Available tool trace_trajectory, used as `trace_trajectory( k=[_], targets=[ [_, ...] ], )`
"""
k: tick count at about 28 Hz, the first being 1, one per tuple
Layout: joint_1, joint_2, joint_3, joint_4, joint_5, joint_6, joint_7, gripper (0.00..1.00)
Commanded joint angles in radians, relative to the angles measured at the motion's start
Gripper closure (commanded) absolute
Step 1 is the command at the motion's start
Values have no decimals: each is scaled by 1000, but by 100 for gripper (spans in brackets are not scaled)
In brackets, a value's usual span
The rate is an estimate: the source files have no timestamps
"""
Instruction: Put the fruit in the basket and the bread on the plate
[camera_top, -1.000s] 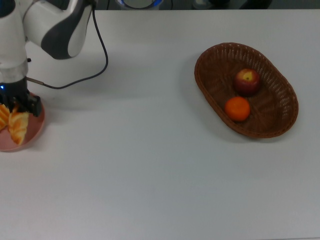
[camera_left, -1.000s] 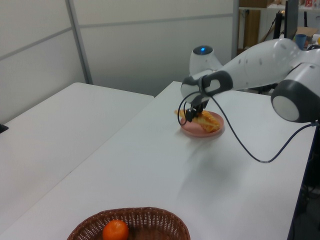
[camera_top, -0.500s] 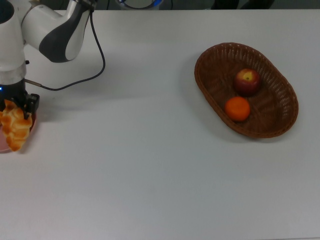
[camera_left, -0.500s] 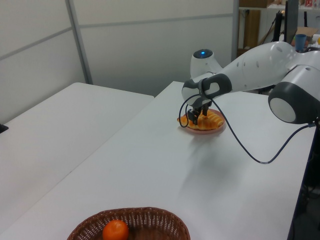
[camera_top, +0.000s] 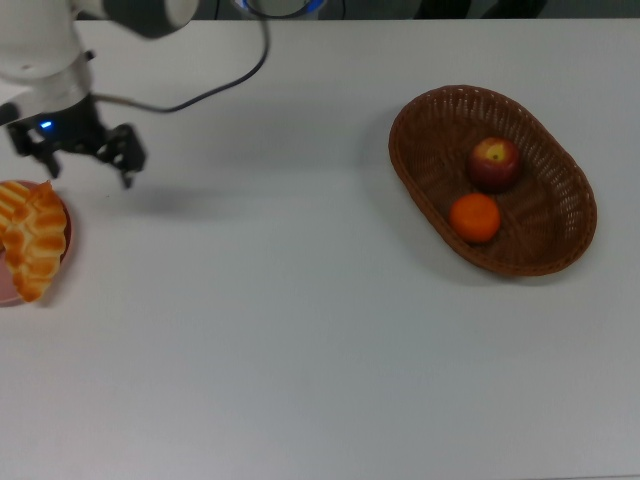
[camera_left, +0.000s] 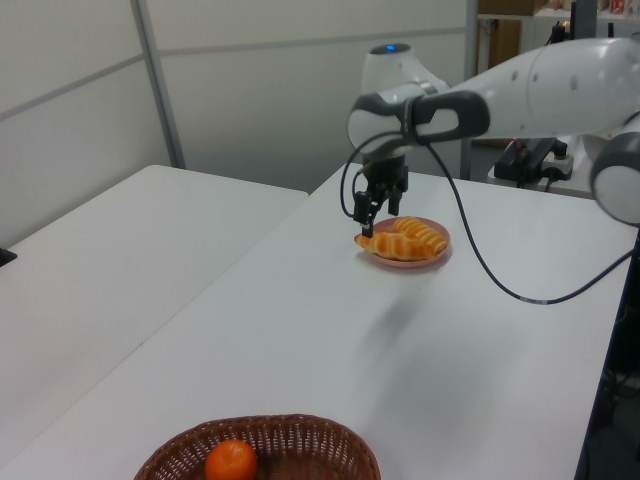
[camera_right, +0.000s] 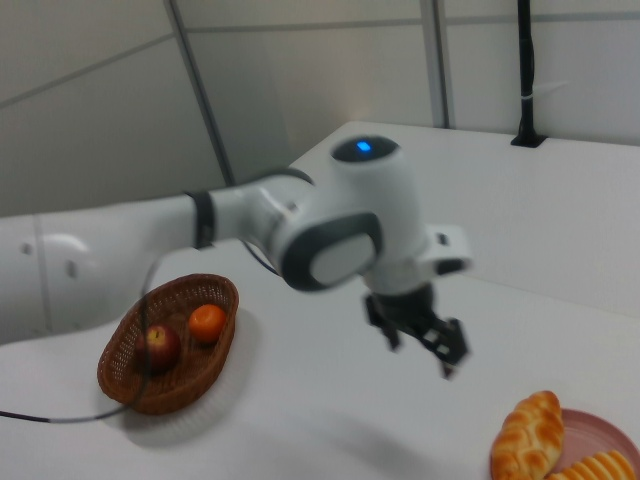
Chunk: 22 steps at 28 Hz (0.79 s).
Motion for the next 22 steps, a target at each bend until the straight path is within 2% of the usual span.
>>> trace_trajectory(
  k=[1, 4, 5, 10, 11, 16, 17, 22],
  targets=[
    [106, -80, -37, -10, -52, -188, 78, 0],
    [116, -97, -10, 19, -92, -267, 144, 0],
    [113, -113, 41, 30, -112, -302, 173, 0],
    [71, -167, 170, 30, -185, -333, 271, 0],
    [48, -190, 220, 29, -211, -335, 308, 0],
    [-56, -216, 340, 27, -228, -335, 353, 0],
    [-102, -224, 381, 29, -232, -336, 357, 0],
    [-219, -236, 481, 32, -241, -336, 356, 0]
  ],
)
